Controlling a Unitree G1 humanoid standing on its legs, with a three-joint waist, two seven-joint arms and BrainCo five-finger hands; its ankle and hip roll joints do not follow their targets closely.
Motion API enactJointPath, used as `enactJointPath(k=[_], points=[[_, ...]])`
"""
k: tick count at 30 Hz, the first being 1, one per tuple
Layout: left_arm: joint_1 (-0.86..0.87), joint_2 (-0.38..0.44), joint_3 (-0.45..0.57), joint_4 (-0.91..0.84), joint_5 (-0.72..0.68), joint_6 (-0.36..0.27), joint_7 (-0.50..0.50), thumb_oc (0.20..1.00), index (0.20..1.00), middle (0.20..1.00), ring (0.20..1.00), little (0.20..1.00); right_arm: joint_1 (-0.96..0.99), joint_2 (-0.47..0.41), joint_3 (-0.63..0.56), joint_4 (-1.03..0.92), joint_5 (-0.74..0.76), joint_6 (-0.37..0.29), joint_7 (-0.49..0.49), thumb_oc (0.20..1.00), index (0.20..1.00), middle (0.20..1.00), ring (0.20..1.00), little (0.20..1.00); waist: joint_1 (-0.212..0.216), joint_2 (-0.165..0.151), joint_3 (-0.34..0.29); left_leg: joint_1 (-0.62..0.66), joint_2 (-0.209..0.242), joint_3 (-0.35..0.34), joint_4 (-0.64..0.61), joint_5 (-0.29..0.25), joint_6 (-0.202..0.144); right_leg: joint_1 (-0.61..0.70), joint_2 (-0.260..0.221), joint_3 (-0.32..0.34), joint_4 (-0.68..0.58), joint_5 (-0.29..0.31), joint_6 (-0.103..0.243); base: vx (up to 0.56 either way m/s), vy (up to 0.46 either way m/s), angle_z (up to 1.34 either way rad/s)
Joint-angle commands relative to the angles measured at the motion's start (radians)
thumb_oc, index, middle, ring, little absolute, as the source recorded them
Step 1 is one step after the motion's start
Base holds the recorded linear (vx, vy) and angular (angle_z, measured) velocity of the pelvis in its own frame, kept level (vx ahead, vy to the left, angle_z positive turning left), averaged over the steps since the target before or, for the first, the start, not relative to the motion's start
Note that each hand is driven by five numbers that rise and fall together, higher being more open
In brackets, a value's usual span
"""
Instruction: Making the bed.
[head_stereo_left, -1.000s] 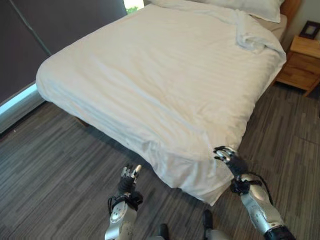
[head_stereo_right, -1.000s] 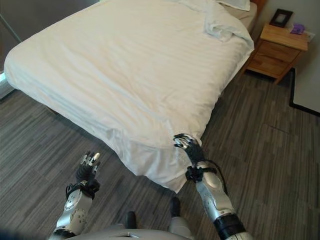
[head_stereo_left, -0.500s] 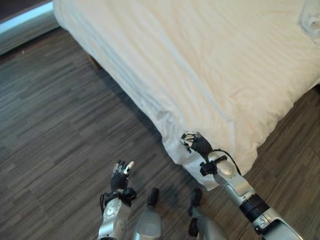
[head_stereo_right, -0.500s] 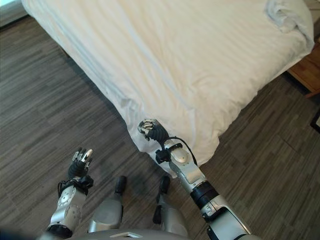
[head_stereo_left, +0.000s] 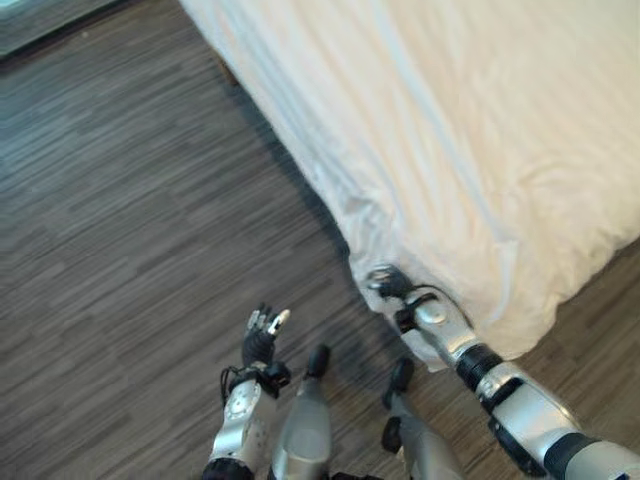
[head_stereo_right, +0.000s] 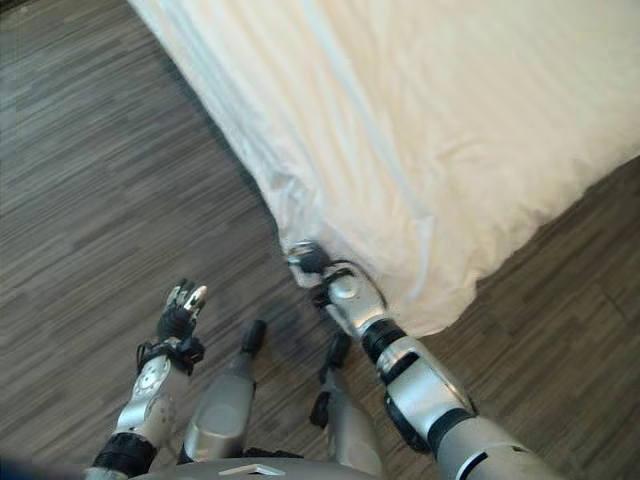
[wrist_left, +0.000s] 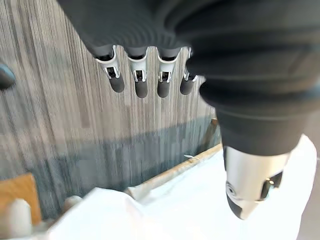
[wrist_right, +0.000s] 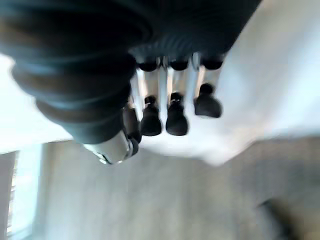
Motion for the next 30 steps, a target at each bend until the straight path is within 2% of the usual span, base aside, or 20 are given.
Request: enactJointPath(k=[1,3,4,7,9,11,12,13,14,17,18,19,21,22,23,24,25,26,29,30], points=[[-0.009,0.036,0.005,-0.042,-0.01,-0.027,-0.022,1.0,1.0,1.0,1.0,1.0,0.026,-0.049,-0.012,-0.067,-0.049,0.003,-0.07,0.2,0.2,0.2,0.2,0.2,-0.01,0.011,-0.028,-0.056,-0.031,-0.012,-0.041,0.087,0.033,0.045,-0.011,-0.011,0.013,0.002,0.041,0.0,0.0,0.0],[-0.01,0.034,0.008,-0.035,-0.01,-0.025,-0.023,1.0,1.0,1.0,1.0,1.0,0.048,-0.058,-0.042,-0.045,-0.04,0.006,-0.085,0.2,0.2,0.2,0.2,0.2,-0.016,0.021,-0.027,-0.059,-0.031,-0.012,-0.041,0.087,0.033,0.04,-0.012,-0.01,0.013,0.002,0.042,0.0,0.015,0.02],[-0.01,0.037,0.021,-0.032,-0.003,-0.023,-0.019,1.0,1.0,1.0,1.0,1.0,0.11,-0.081,-0.111,-0.027,-0.006,0.005,-0.112,0.2,0.2,0.2,0.2,0.2,-0.033,0.037,-0.021,-0.066,-0.034,-0.009,-0.041,0.088,0.033,0.028,-0.014,-0.003,0.013,0.003,0.042,0.01,0.026,0.03],[-0.005,0.03,0.028,-0.037,0.017,-0.016,-0.017,1.0,1.0,1.0,1.0,1.0,0.221,-0.115,-0.182,-0.003,-0.003,0.004,-0.122,0.2,0.2,0.2,0.2,0.2,-0.067,0.049,-0.015,-0.074,-0.032,0.003,-0.041,0.085,0.034,0.012,-0.017,0.007,0.013,0.002,0.044,0.03,0.023,0.04],[-0.015,0.02,0.039,-0.03,0.026,-0.011,-0.019,1.0,1.0,1.0,1.0,1.0,0.339,-0.133,-0.256,0.013,0.028,0.001,-0.119,0.2,0.2,0.2,0.2,0.2,-0.105,0.048,-0.015,-0.07,-0.032,0.016,-0.041,0.079,0.036,0.006,-0.016,0.02,0.013,0.0,0.045,0.05,0.018,-0.14],[-0.016,0.013,0.046,-0.03,0.029,-0.01,-0.021,1.0,1.0,1.0,1.0,1.0,0.424,-0.133,-0.271,0.018,0.013,0.003,-0.104,0.2,0.2,0.2,0.2,0.2,-0.127,0.042,-0.021,-0.062,-0.031,0.024,-0.041,0.073,0.038,0.012,-0.017,0.028,0.013,-0.004,0.044,0.07,0.006,-0.07],[-0.01,0.009,0.051,-0.047,0.038,-0.005,-0.027,1.0,1.0,1.0,1.0,1.0,0.528,-0.127,-0.29,0.022,-0.015,0.007,-0.09,0.2,0.2,0.2,0.2,0.2,-0.156,0.033,-0.03,-0.049,-0.032,0.029,-0.041,0.065,0.042,0.02,-0.018,0.031,0.013,-0.01,0.042,0.08,-0.005,-0.22],[-0.009,0.009,0.051,-0.047,0.038,-0.005,-0.027,1.0,1.0,1.0,1.0,1.0,0.53,-0.127,-0.29,0.02,-0.015,0.008,-0.09,0.2,0.2,0.2,0.2,0.2,-0.156,0.033,-0.031,-0.049,-0.032,0.028,-0.041,0.064,0.042,0.021,-0.018,0.031,0.013,-0.01,0.042,0.15,-0.032,-0.2],[-0.012,0.006,0.058,-0.055,0.046,0.0,-0.041,1.0,1.0,1.0,1.0,1.0,0.644,-0.142,-0.349,0.047,-0.026,0.016,-0.078,0.2,0.2,0.2,0.2,0.2,-0.189,0.025,-0.054,-0.026,-0.035,0.032,-0.041,0.052,0.045,0.041,-0.021,0.031,0.013,-0.021,0.043,0.14,-0.039,-0.29],[-0.032,0.006,0.07,-0.027,0.051,0.005,-0.041,1.0,1.0,1.0,1.0,1.0,0.74,-0.162,-0.467,0.035,0.052,0.0,-0.093,0.2,0.2,0.2,0.2,0.2,-0.22,0.024,-0.092,0.002,-0.036,0.031,-0.041,0.037,0.05,0.067,-0.026,0.026,0.013,-0.034,0.046,0.13,-0.03,-0.07],[-0.032,0.006,0.068,-0.026,0.051,0.004,-0.041,1.0,1.0,1.0,1.0,1.0,0.742,-0.162,-0.468,0.033,0.052,0.001,-0.093,0.2,0.2,0.2,0.2,0.2,-0.219,0.025,-0.091,0.003,-0.036,0.03,-0.041,0.037,0.05,0.069,-0.026,0.025,0.013,-0.035,0.046,0.13,0.002,-0.07],[-0.028,0.015,0.091,-0.04,0.054,0.006,-0.035,1.0,1.0,1.0,1.0,1.0,0.782,-0.18,-0.564,-0.013,0.126,-0.025,-0.121,0.2,0.2,0.2,0.2,0.2,-0.244,0.027,-0.119,0.025,-0.036,0.038,-0.041,0.026,0.053,0.087,-0.027,0.032,0.013,-0.039,0.049,0.11,0.011,-0.1],[-0.022,0.018,0.098,-0.046,0.055,0.008,-0.035,1.0,1.0,1.0,1.0,1.0,0.789,-0.187,-0.606,-0.043,0.165,-0.042,-0.137,0.2,0.2,0.2,0.2,0.2,-0.25,0.03,-0.132,0.036,-0.035,0.042,-0.041,0.021,0.054,0.096,-0.027,0.034,0.013,-0.043,0.05,0.11,0.026,-0.08],[-0.007,0.022,0.126,-0.06,0.05,0.008,-0.027,1.0,1.0,1.0,1.0,1.0,0.806,-0.202,-0.71,-0.163,0.256,-0.096,-0.178,0.2,0.2,0.2,0.2,0.2,-0.268,0.037,-0.16,0.062,-0.034,0.053,-0.041,0.008,0.057,0.119,-0.029,0.043,0.013,-0.053,0.05,0.1,0.043,-0.12],[-0.002,0.023,0.137,-0.064,0.047,0.008,-0.025,1.0,1.0,1.0,1.0,1.0,0.806,-0.208,-0.738,-0.215,0.276,-0.117,-0.191,0.2,0.2,0.2,0.2,0.2,-0.275,0.039,-0.173,0.071,-0.033,0.055,-0.041,0.004,0.058,0.127,-0.03,0.048,0.013,-0.057,0.05,0.17,0.064,-0.23],[0.008,0.014,0.154,-0.064,0.046,0.008,-0.019,1.0,1.0,1.0,1.0,1.0,0.825,-0.209,-0.796,-0.393,0.275,-0.149,-0.235,0.2,0.2,0.2,0.2,0.2,-0.287,0.046,-0.2,0.098,-0.034,0.062,-0.041,-0.008,0.061,0.149,-0.031,0.053,0.013,-0.067,0.049,0.09,0.026,-0.23],[0.008,0.014,0.154,-0.064,0.046,0.008,-0.019,1.0,1.0,1.0,1.0,1.0,0.826,-0.208,-0.797,-0.395,0.274,-0.148,-0.237,0.2,0.2,0.2,0.2,0.2,-0.286,0.045,-0.2,0.099,-0.033,0.062,-0.041,-0.008,0.061,0.15,-0.031,0.053,0.013,-0.067,0.049,0.13,0.037,-0.18],[0.012,0.005,0.168,-0.061,0.044,0.008,-0.016,1.0,1.0,1.0,1.0,1.0,0.838,-0.203,-0.833,-0.534,0.245,-0.173,-0.256,0.2,0.2,0.2,0.2,0.2,-0.296,0.051,-0.228,0.118,-0.034,0.066,-0.041,-0.017,0.063,0.17,-0.032,0.055,0.013,-0.075,0.048,0.08,0.022,-0.06],[0.011,-0.011,0.159,-0.056,0.047,0.009,-0.022,1.0,1.0,1.0,1.0,1.0,0.843,-0.189,-0.854,-0.675,0.202,-0.191,-0.277,0.2,0.2,0.2,0.2,0.2,-0.299,0.058,-0.262,0.154,-0.034,0.065,-0.041,-0.031,0.065,0.209,-0.034,0.053,0.013,-0.087,0.045,0.1,0.022,0.05],[0.013,-0.015,0.156,-0.058,0.049,0.01,-0.024,1.0,1.0,1.0,1.0,1.0,0.841,-0.175,-0.851,-0.734,0.191,-0.193,-0.277,1.0,1.0,1.0,1.0,1.0,-0.299,0.058,-0.273,0.166,-0.034,0.064,-0.041,-0.034,0.066,0.222,-0.035,0.051,0.014,-0.091,0.044,0.05,0.002,0.0]])
